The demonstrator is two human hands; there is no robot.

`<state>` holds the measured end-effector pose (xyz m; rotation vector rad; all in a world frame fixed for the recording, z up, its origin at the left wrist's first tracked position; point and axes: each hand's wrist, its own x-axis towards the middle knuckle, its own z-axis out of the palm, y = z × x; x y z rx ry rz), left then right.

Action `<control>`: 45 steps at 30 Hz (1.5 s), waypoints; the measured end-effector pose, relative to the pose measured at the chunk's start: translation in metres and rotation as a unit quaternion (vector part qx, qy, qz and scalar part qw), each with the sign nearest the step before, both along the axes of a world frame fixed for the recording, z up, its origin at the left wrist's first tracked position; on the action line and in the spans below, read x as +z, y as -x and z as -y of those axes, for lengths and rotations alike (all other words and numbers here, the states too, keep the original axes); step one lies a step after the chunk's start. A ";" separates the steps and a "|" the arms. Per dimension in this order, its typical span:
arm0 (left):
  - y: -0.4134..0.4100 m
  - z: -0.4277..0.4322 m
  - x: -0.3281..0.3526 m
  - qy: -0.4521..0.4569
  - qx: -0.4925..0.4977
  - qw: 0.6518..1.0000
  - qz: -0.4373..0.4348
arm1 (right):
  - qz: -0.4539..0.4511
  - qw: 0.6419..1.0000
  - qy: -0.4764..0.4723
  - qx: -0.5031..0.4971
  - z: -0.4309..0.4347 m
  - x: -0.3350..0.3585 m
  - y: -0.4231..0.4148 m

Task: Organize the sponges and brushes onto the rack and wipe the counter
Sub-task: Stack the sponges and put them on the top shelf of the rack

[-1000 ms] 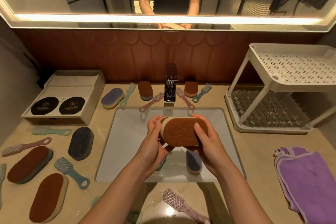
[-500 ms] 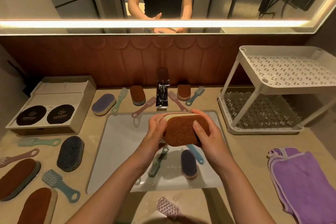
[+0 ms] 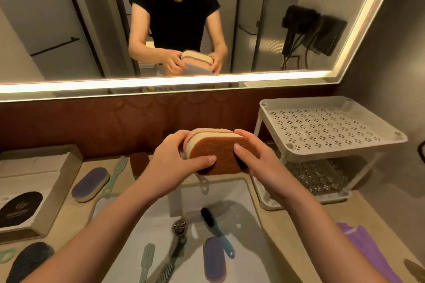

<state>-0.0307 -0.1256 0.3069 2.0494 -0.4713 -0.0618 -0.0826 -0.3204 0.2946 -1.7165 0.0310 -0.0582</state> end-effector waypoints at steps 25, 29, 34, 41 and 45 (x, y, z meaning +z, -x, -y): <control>-0.106 0.231 0.005 -0.091 -0.090 0.986 0.106 | -0.003 0.955 -0.166 -0.247 0.188 0.018 -0.083; -0.114 0.238 -0.003 -0.132 -0.074 0.979 0.137 | 0.002 0.959 -0.125 -0.256 0.193 0.014 -0.093; -0.122 0.232 -0.011 -0.139 -0.070 0.980 0.126 | 0.010 0.970 -0.031 -0.241 0.194 0.001 -0.101; -0.115 0.231 -0.014 -0.210 -0.029 0.969 0.131 | 0.015 0.956 0.162 -0.244 0.199 -0.014 -0.105; -0.118 0.233 -0.009 -0.259 -0.012 0.961 0.097 | 0.010 0.952 0.201 -0.232 0.196 -0.013 -0.101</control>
